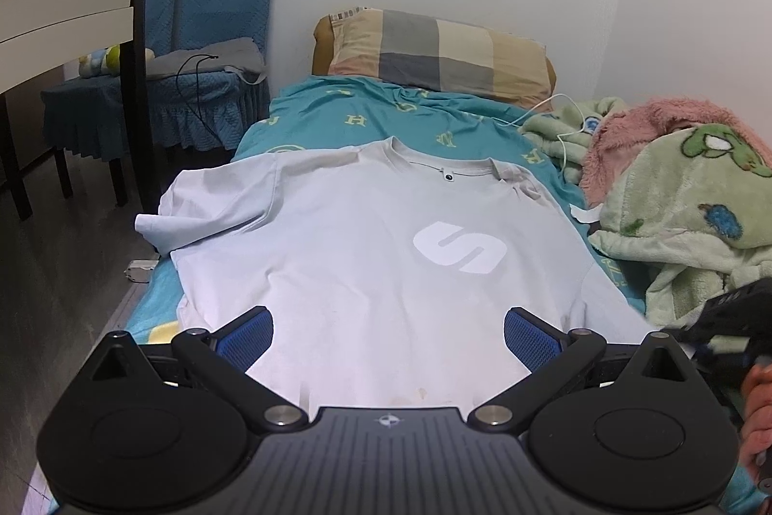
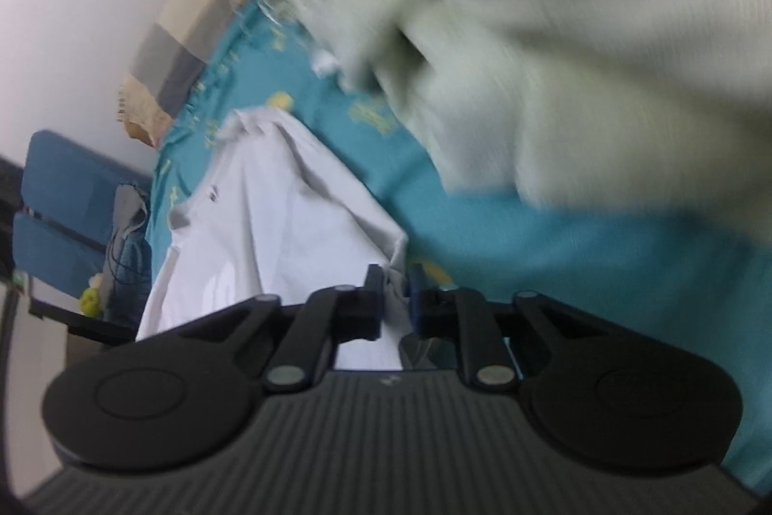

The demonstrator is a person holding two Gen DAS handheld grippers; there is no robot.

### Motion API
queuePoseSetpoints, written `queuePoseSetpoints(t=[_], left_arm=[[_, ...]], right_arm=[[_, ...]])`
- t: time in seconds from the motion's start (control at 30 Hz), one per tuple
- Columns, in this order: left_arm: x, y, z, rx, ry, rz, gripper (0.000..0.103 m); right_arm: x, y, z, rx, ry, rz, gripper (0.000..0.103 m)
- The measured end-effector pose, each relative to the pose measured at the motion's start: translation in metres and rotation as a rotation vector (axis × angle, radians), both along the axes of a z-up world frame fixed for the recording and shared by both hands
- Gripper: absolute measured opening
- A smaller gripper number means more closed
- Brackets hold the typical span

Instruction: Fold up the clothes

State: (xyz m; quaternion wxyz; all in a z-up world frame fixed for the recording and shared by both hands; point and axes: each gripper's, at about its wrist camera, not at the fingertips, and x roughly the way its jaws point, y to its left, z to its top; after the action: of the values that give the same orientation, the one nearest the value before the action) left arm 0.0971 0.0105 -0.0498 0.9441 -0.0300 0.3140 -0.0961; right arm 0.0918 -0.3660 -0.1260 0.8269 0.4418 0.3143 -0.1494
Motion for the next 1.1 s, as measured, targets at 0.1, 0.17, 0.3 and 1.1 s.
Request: queuePoseSetpoints(t=[0.1, 0.17, 0.3, 1.1], left_arm=[[0.000, 0.000, 0.001, -0.004, -0.001, 0.007, 0.103], [0.000, 0.000, 0.001, -0.004, -0.003, 0.012, 0.103], [0.000, 0.001, 0.001, -0.008, -0.001, 0.020, 0.103], [0.032, 0.090, 0.040, -0.116, -0.070, 0.238, 0.103]], right_arm=[[-0.002, -0.001, 0.028, -0.116, -0.073, -0.007, 0.010], [-0.001, -0.004, 0.044, -0.192, -0.100, -0.021, 0.010], [0.000, -0.014, 0.068, -0.297, -0.144, -0.050, 0.009], [0.103, 0.212, 0.020, -0.650, -0.219, 0.651, 0.008]])
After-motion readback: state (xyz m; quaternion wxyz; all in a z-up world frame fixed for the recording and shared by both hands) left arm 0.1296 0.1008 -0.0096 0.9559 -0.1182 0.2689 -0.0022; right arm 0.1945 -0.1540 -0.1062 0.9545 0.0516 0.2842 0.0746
